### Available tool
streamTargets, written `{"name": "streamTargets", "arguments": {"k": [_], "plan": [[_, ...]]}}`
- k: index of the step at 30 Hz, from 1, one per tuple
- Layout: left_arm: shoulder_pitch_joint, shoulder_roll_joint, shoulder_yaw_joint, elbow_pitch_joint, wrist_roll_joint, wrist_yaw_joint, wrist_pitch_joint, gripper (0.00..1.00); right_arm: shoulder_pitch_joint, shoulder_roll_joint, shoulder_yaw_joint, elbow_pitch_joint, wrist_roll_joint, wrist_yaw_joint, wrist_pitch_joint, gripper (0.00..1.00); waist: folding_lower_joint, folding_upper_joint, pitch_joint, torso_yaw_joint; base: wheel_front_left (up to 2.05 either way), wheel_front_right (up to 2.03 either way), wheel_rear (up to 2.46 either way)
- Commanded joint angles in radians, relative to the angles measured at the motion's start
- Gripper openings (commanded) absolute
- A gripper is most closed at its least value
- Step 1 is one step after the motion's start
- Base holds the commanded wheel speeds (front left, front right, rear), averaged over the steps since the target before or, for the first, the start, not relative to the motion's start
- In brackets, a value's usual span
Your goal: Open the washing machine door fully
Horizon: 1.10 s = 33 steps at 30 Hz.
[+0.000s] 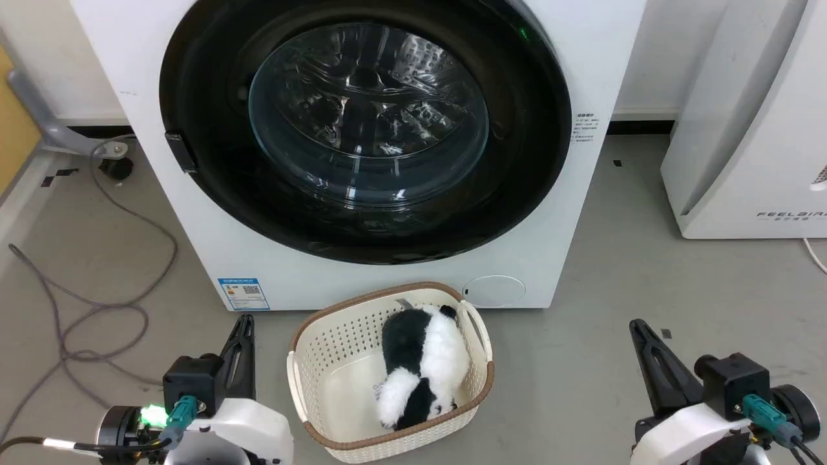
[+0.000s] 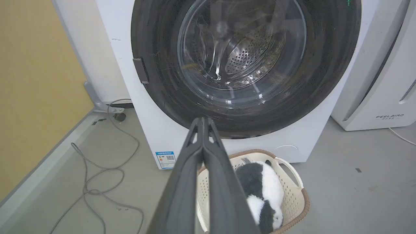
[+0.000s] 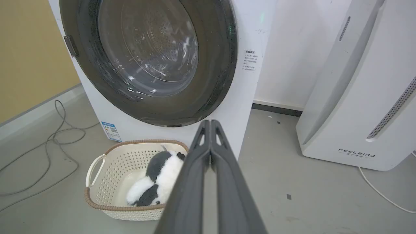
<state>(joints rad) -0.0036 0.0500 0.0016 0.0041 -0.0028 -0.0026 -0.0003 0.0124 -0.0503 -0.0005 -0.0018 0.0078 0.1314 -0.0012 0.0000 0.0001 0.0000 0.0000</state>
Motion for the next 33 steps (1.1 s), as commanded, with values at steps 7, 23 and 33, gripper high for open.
{"name": "streamTargets", "arguments": {"k": [7, 23, 33], "plan": [[0.004, 0.0, -0.002, -0.004, 0.003, 0.003, 0.0, 0.0, -0.012, 0.0, 0.0, 0.002, -0.008, -0.001, 0.001, 0.0, 0.0, -0.0001, 0.0, 0.0, 0.0, 0.0, 0.0], [-0.003, 0.0, -0.006, 0.004, -0.007, 0.012, -0.015, 1.0, 0.001, 0.0, -0.008, -0.004, 0.036, 0.0, -0.016, 1.0, 0.0, -0.0001, 0.002, 0.0, 0.0, 0.0, 0.0], [-0.007, 0.0, -0.014, 0.005, -0.014, 0.027, -0.036, 1.0, 0.0, 0.0, -0.019, -0.011, 0.135, 0.0, -0.036, 1.0, 0.0, -0.0001, 0.004, 0.001, 0.0, 0.0, 0.0]]}}
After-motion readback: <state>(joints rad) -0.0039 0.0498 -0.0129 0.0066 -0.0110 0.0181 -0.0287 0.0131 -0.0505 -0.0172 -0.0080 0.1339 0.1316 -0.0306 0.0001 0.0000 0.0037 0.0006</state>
